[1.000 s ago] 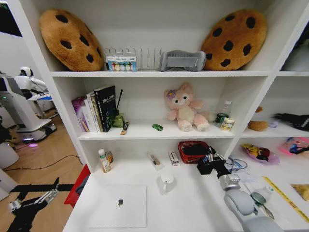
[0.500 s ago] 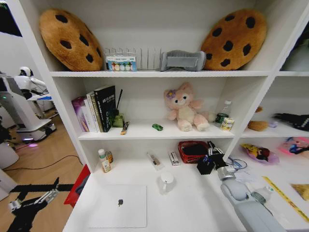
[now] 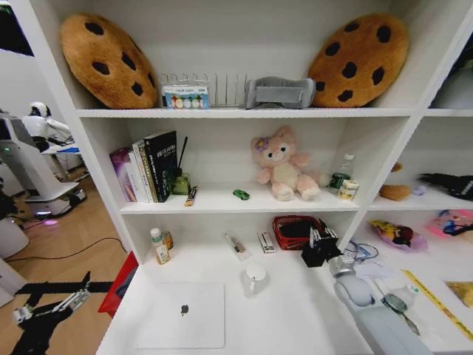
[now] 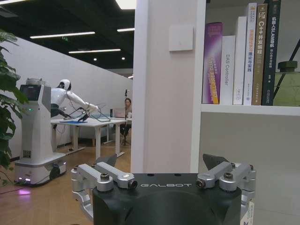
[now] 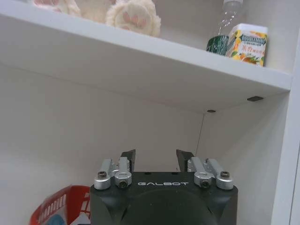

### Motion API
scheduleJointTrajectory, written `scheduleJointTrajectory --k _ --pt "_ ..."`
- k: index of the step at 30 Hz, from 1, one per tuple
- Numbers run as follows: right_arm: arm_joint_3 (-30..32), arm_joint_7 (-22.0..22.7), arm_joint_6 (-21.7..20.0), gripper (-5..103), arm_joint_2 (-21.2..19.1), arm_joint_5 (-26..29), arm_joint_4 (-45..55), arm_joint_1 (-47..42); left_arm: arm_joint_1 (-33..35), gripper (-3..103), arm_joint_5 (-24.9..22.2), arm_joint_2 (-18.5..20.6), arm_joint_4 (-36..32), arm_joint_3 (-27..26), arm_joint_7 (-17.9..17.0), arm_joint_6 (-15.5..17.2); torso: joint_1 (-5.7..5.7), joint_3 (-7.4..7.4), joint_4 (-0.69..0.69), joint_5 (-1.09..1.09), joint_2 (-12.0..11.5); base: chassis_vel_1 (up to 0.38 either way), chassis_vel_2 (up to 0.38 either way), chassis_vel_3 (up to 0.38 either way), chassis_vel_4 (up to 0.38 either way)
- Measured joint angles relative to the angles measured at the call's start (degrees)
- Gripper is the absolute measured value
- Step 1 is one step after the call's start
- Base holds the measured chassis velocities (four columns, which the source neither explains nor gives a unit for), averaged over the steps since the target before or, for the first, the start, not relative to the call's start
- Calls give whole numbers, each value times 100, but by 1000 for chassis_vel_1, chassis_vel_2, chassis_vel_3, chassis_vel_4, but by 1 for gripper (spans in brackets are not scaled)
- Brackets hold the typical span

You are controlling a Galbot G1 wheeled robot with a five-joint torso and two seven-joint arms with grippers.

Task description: Organize the objects on the table.

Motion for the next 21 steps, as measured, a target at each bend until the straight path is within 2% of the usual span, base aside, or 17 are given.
scheduleJointTrajectory --k 2,3,5,6,8,9,11,12,14,15,17,18,20,21 --pt "133 63 -64 58 -25 50 390 -364 0 100 0 0 0 0 0 0 0 0 -1 0 0 0 0 0 0" --pt "133 63 -64 58 -25 50 390 -364 0 100 0 0 0 0 0 0 0 0 -1 0 0 0 0 0 0" --pt "330 184 -174 69 -20 161 952 -874 0 100 0 0 0 0 0 0 -2 -1 -1 0 0 0 0 0 0" --pt "330 184 -174 69 -20 161 952 -874 0 100 0 0 0 0 0 0 -2 -1 -1 0 0 0 0 0 0" --pt "536 239 -283 80 30 292 1370 -1301 0 100 0 0 0 0 0 0 -2 0 0 0 0 0 0 0 0" --pt "536 239 -283 80 30 292 1370 -1301 0 100 0 0 0 0 0 0 -2 0 0 0 0 0 0 0 0" --pt "911 316 -376 90 188 296 1973 -2005 0 100 0 0 0 0 0 0 -2 -1 -1 -1 1 0 0 0 0" --pt "911 316 -376 90 188 296 1973 -2005 0 100 0 0 0 0 0 0 -2 -1 -1 -1 1 0 0 0 0" --pt "1246 433 -461 99 468 259 2495 -2611 0 100 0 0 0 0 0 0 -2 -1 -2 -1 1 0 0 0 0" --pt "1246 433 -461 99 468 259 2495 -2611 0 100 0 0 0 0 0 0 -2 -1 -2 -1 1 0 0 0 0" --pt "1575 602 -385 100 919 10 2825 -3125 0 100 0 0 0 0 0 0 -2 -1 -1 0 1 0 0 0 0" --pt "1575 602 -385 100 919 10 2825 -3125 0 100 0 0 0 0 0 0 -2 -1 -1 0 1 0 0 0 0" --pt "1890 824 -373 100 1322 -163 2970 -3444 0 100 0 0 0 0 0 0 -2 -1 -1 -1 1 0 0 0 0" --pt "1890 824 -373 100 1322 -163 2970 -3444 0 100 0 0 0 0 0 0 -2 -1 -1 -1 1 0 0 0 0"
